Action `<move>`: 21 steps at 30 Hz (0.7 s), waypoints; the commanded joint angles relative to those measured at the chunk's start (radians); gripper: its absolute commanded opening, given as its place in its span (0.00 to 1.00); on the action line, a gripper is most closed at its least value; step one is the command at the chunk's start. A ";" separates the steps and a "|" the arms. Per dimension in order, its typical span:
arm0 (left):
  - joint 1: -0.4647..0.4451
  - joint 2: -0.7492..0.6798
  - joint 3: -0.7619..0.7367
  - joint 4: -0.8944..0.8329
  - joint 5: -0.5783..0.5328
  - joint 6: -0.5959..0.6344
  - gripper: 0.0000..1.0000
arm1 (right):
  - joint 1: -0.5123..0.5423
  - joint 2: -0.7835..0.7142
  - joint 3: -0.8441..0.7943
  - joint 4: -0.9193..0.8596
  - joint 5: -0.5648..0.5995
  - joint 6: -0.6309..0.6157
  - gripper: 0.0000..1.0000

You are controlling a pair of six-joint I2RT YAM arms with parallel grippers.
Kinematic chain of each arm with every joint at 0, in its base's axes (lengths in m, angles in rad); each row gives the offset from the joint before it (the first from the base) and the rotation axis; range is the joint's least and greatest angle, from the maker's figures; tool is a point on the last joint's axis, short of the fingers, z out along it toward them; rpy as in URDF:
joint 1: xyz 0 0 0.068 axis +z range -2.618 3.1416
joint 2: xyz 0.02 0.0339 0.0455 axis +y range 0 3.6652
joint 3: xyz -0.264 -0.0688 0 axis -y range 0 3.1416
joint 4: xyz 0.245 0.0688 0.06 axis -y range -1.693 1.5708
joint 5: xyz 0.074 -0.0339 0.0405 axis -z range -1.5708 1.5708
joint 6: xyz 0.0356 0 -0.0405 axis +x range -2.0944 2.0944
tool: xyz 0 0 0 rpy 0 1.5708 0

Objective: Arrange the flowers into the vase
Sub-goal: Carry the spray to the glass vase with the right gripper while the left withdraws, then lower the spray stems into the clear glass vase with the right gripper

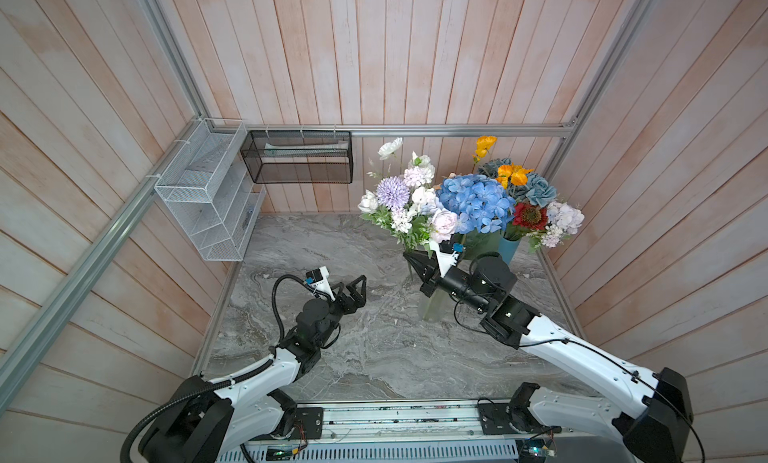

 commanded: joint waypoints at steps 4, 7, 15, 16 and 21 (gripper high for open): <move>0.004 0.113 0.105 0.064 0.141 -0.024 1.00 | -0.010 -0.123 -0.137 0.072 0.195 -0.133 0.00; 0.002 0.148 0.126 0.073 0.170 -0.028 1.00 | -0.024 -0.161 -0.207 0.152 0.222 -0.115 0.00; 0.002 0.171 0.139 0.069 0.191 -0.033 1.00 | -0.080 -0.158 -0.273 0.216 0.224 -0.098 0.00; 0.002 0.169 0.137 0.067 0.191 -0.034 1.00 | -0.089 -0.158 -0.280 0.225 0.218 -0.092 0.00; 0.001 0.167 0.137 0.057 0.192 -0.034 1.00 | -0.131 -0.161 -0.318 0.294 0.195 -0.053 0.00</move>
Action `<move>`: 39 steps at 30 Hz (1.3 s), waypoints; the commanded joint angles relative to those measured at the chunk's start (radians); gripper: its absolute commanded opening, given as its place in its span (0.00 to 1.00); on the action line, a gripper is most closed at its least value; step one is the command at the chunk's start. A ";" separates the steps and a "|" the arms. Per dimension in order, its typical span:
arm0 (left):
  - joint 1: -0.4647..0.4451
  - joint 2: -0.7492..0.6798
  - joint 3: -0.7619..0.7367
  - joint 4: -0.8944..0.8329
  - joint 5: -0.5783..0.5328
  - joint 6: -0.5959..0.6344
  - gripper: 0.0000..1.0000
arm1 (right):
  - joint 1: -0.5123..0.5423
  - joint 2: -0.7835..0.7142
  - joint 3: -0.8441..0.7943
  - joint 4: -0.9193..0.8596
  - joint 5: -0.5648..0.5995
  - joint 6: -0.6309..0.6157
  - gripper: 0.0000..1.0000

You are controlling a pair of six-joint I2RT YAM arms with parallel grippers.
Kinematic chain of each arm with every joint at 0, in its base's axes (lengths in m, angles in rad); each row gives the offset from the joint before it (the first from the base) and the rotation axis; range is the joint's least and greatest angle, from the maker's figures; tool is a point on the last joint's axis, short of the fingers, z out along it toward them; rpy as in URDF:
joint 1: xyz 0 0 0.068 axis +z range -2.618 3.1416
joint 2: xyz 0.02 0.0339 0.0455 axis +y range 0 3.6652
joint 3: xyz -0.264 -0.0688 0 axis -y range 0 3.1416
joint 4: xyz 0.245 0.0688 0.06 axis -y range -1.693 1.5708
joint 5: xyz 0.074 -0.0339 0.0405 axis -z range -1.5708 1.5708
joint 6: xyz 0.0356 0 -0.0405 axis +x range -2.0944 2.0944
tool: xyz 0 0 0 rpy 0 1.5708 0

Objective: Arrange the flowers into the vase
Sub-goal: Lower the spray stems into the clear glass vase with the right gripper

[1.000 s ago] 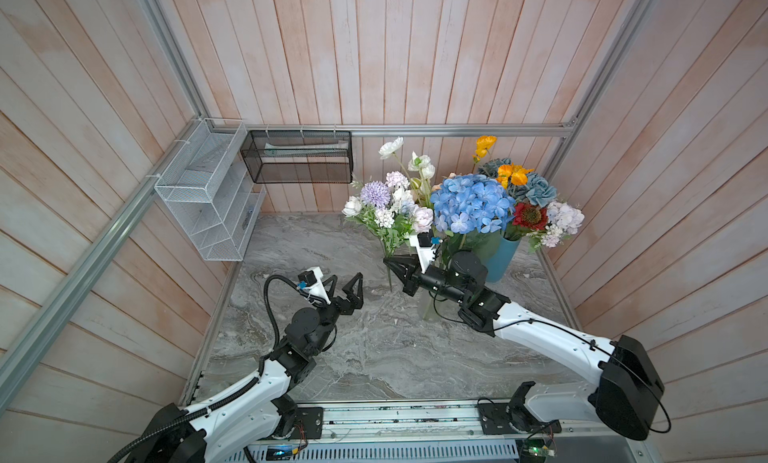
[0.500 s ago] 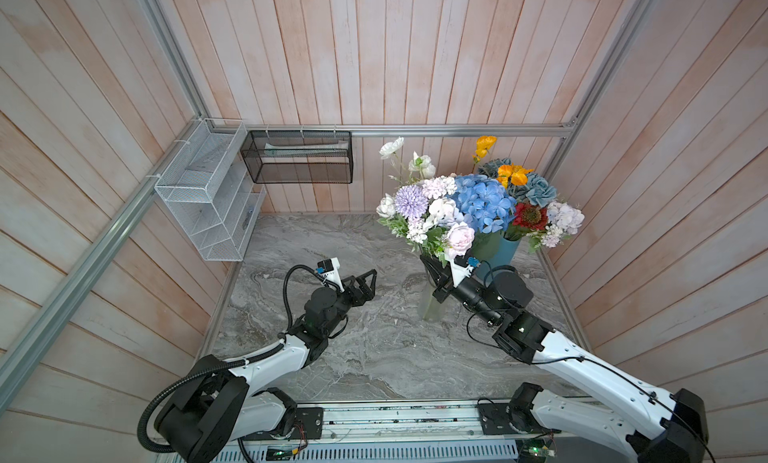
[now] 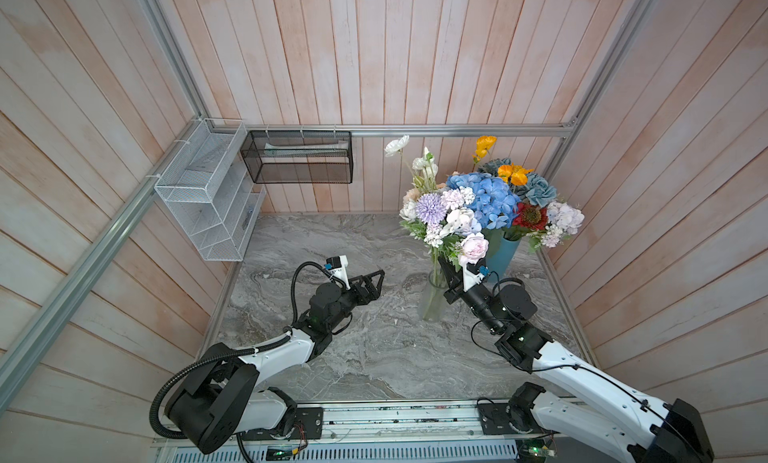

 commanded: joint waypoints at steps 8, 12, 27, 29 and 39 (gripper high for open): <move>-0.001 0.003 0.024 0.016 0.017 -0.004 1.00 | -0.030 0.011 -0.068 0.097 -0.083 0.175 0.00; -0.003 0.004 0.026 0.022 0.023 0.001 1.00 | -0.030 0.013 -0.087 0.055 -0.131 0.231 0.00; -0.052 0.020 0.089 -0.005 0.038 0.085 1.00 | -0.031 0.058 -0.179 0.046 -0.123 0.323 0.12; -0.057 0.020 0.093 -0.010 0.037 0.094 1.00 | -0.030 0.052 -0.171 0.030 -0.129 0.327 0.23; -0.060 0.019 0.093 -0.010 0.041 0.095 1.00 | -0.025 -0.005 -0.116 0.005 -0.156 0.325 0.44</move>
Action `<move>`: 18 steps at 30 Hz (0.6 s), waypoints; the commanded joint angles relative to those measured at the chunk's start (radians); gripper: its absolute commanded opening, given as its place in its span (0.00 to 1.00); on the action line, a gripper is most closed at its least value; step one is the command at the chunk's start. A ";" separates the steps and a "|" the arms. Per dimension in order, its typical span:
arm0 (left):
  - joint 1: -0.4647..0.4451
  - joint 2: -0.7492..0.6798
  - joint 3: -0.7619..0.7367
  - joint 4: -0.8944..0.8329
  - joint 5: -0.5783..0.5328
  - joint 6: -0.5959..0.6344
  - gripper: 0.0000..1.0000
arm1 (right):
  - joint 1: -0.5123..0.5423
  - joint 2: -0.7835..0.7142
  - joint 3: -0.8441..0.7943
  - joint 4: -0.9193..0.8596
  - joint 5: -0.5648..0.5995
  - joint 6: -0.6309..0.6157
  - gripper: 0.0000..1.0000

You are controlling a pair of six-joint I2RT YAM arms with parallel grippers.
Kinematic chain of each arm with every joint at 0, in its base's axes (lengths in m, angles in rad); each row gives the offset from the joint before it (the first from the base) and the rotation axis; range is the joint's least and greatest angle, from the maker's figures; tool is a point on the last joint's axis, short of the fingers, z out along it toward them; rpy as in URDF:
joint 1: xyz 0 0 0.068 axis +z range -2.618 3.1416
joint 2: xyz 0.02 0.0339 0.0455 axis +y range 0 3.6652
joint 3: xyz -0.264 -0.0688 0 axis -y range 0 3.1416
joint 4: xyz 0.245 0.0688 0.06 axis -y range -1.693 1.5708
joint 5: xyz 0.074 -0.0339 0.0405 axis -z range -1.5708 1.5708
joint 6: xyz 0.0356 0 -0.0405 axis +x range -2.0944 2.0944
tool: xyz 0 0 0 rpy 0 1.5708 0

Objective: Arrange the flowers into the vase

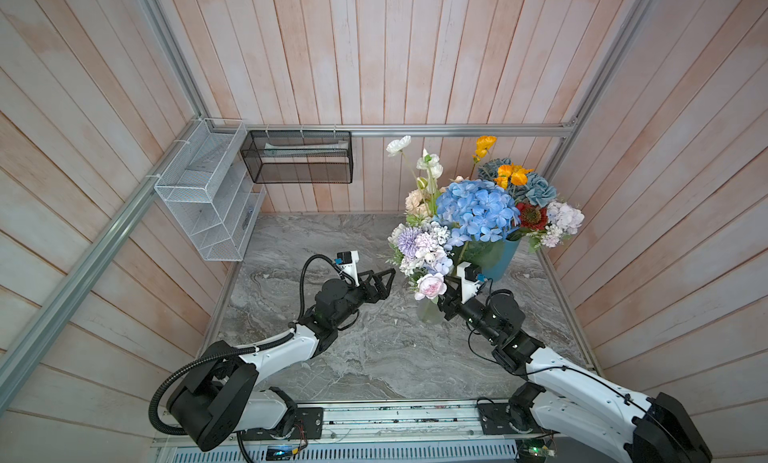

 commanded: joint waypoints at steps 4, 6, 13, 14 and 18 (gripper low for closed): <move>-0.018 0.011 0.037 0.005 0.026 0.027 1.00 | 0.019 -0.025 0.061 -0.005 -0.019 0.008 0.44; -0.025 0.014 0.052 0.003 0.041 0.029 1.00 | 0.028 -0.024 0.069 -0.003 -0.018 0.004 0.44; -0.058 0.041 0.143 -0.012 0.092 0.031 1.00 | 0.067 -0.002 0.084 -0.015 0.013 -0.042 0.43; -0.062 0.048 0.155 -0.014 0.096 0.032 1.00 | 0.067 0.004 0.087 -0.012 0.017 -0.052 0.43; -0.069 0.077 0.190 -0.008 0.112 0.026 1.00 | 0.066 0.032 0.112 0.004 0.058 -0.102 0.43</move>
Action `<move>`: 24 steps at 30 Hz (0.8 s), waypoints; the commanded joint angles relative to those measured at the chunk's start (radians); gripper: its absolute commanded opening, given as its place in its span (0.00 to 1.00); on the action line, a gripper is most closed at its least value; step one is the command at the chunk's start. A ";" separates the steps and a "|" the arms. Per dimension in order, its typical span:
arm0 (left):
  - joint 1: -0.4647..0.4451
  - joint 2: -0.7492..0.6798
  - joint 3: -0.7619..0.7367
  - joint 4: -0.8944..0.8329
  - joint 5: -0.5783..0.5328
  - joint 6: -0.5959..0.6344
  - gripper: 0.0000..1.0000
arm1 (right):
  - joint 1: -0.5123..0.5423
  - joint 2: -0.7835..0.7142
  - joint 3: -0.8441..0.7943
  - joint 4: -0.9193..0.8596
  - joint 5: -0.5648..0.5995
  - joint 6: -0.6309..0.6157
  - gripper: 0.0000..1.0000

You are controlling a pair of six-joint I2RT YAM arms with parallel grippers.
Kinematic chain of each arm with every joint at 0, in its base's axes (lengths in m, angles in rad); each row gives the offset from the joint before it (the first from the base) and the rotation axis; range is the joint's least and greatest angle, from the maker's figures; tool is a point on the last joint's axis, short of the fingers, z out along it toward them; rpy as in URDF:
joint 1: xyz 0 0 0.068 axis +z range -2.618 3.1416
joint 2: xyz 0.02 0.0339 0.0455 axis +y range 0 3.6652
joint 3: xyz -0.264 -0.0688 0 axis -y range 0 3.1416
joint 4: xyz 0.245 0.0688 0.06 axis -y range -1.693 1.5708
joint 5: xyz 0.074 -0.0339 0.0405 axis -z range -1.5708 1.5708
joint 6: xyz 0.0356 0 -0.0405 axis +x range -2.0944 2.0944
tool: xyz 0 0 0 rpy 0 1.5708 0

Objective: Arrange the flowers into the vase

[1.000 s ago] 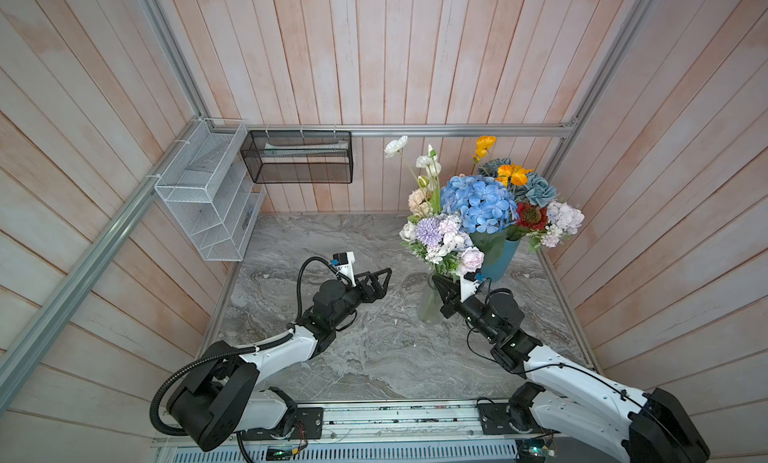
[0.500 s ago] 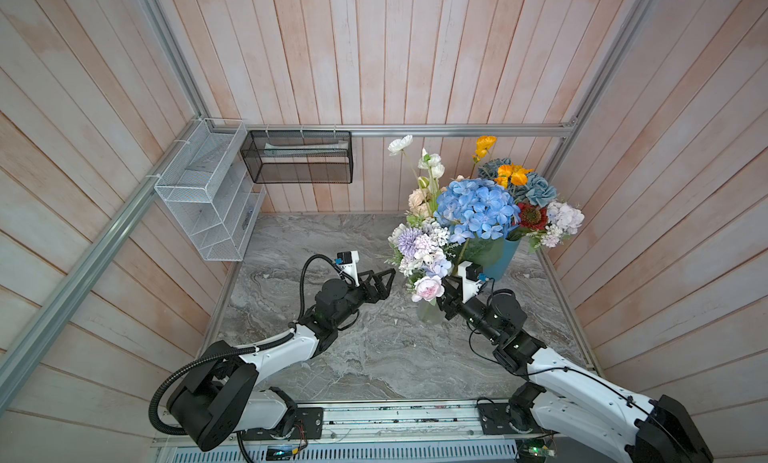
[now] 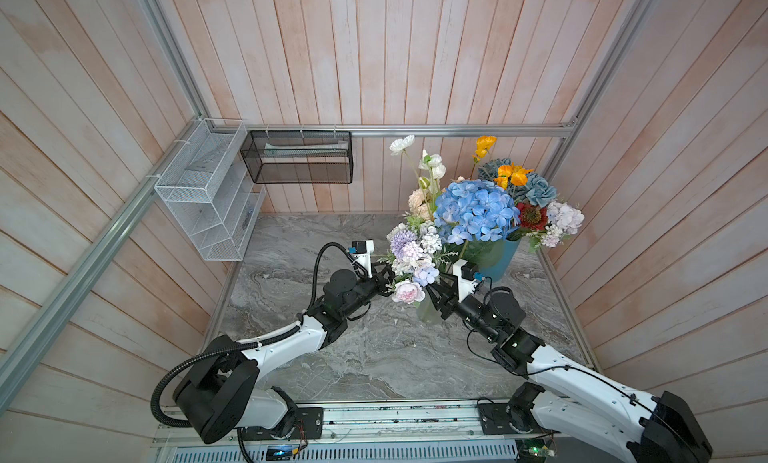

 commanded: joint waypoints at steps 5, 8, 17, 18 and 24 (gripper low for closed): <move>-0.011 0.053 0.048 0.017 0.049 0.001 1.00 | 0.005 0.049 0.080 -0.012 0.090 -0.112 0.38; -0.013 0.063 0.059 0.012 0.062 -0.001 1.00 | 0.005 0.038 0.081 -0.028 0.096 -0.115 0.30; -0.018 0.058 0.070 -0.048 0.077 0.030 1.00 | 0.005 -0.040 -0.007 -0.008 0.141 -0.016 0.03; -0.018 0.052 0.066 -0.056 0.076 0.032 1.00 | 0.005 -0.044 -0.018 -0.018 0.157 0.005 0.03; -0.018 0.028 0.044 -0.078 0.055 0.039 1.00 | -0.006 -0.063 -0.089 -0.008 0.196 0.102 0.03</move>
